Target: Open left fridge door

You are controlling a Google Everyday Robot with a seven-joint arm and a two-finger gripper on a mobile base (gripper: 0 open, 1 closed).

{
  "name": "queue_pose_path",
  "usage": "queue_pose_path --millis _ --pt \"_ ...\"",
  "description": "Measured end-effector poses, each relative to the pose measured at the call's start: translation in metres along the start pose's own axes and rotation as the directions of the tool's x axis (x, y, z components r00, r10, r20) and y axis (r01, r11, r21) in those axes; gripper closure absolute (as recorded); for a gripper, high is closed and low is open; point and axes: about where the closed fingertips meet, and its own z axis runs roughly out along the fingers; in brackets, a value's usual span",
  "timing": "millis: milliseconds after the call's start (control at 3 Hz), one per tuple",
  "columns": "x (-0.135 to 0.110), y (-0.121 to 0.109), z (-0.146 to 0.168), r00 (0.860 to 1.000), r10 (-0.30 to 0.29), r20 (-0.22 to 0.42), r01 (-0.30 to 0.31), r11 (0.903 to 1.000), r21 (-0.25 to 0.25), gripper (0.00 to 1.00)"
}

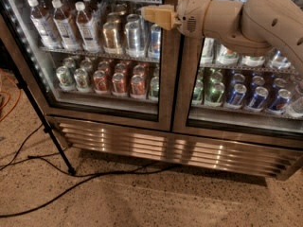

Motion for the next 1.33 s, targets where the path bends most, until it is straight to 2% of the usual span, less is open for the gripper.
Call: queue_pose_path --millis 333,667,1333 --pt "0.0 -0.003 -0.003 1.0 0.0 0.0 0.0 1.0 0.0 0.83" --pt "0.0 -0.005 -0.004 1.0 0.0 0.0 0.0 1.0 0.0 1.0" --pt "0.001 -0.016 -0.009 1.0 -0.002 -0.004 0.002 1.0 -0.003 1.0"
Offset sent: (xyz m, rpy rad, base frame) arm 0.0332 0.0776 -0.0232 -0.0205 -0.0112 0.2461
